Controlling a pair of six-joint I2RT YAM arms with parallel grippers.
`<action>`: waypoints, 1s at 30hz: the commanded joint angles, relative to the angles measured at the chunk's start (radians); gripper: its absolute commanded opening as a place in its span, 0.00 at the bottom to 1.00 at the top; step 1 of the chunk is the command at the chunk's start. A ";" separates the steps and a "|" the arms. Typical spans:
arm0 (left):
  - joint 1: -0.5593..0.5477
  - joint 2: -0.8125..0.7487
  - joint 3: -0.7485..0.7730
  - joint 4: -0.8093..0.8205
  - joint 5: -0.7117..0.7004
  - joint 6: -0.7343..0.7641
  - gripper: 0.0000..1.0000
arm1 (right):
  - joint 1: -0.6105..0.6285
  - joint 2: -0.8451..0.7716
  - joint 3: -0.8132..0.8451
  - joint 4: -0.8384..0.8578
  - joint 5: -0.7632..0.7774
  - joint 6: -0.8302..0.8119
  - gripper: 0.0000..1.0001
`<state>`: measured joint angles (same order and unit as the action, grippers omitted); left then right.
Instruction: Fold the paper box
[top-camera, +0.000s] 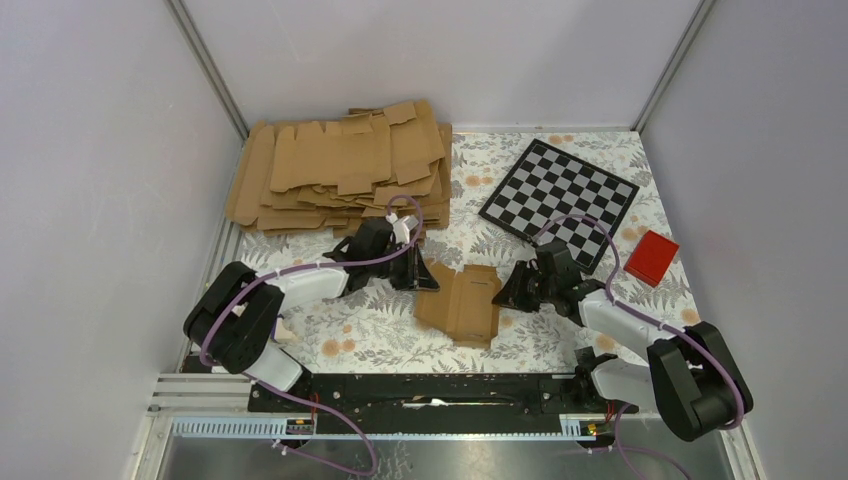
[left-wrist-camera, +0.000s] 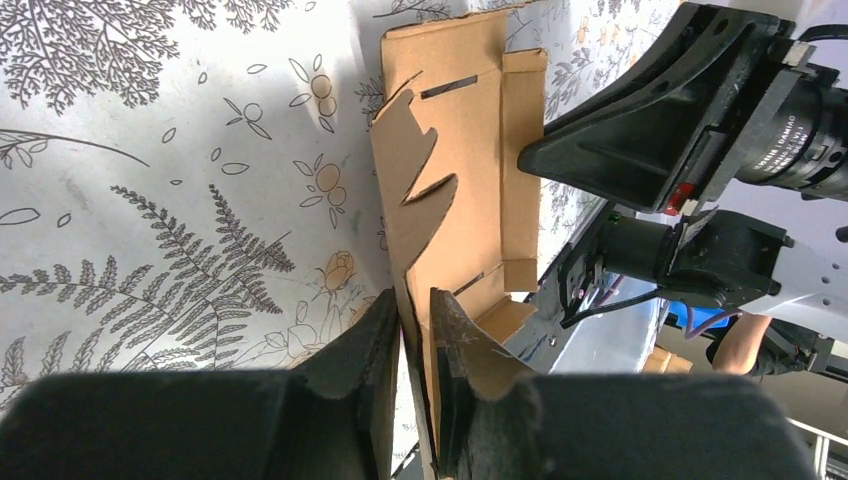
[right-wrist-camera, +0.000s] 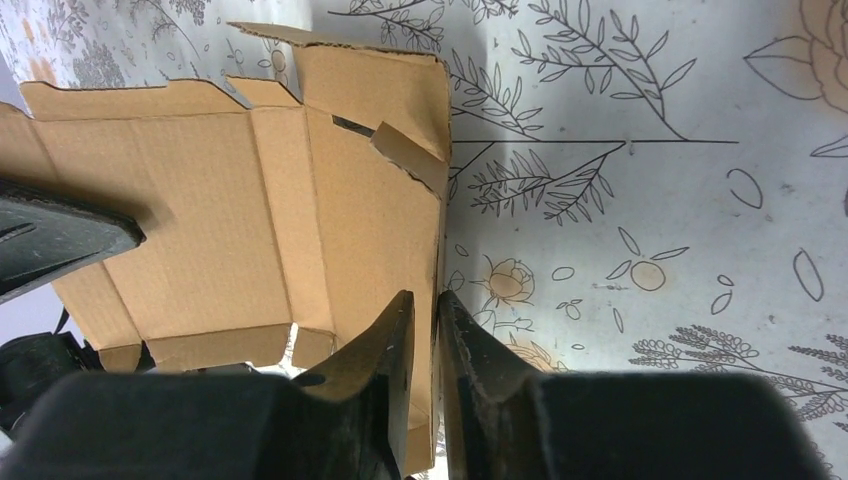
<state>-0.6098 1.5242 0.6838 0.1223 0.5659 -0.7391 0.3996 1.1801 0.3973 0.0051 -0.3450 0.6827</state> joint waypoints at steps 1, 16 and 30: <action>-0.006 -0.054 0.023 0.072 0.041 -0.026 0.17 | 0.007 0.017 0.045 -0.025 -0.031 -0.022 0.23; -0.012 -0.035 0.025 0.143 0.083 -0.085 0.17 | 0.083 0.062 0.168 -0.168 0.111 -0.075 0.26; -0.034 0.023 0.019 0.211 0.105 -0.122 0.17 | 0.119 0.190 0.235 -0.137 0.066 -0.064 0.34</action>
<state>-0.6270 1.5379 0.6838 0.2424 0.6186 -0.8425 0.4995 1.3563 0.5919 -0.1745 -0.2462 0.6064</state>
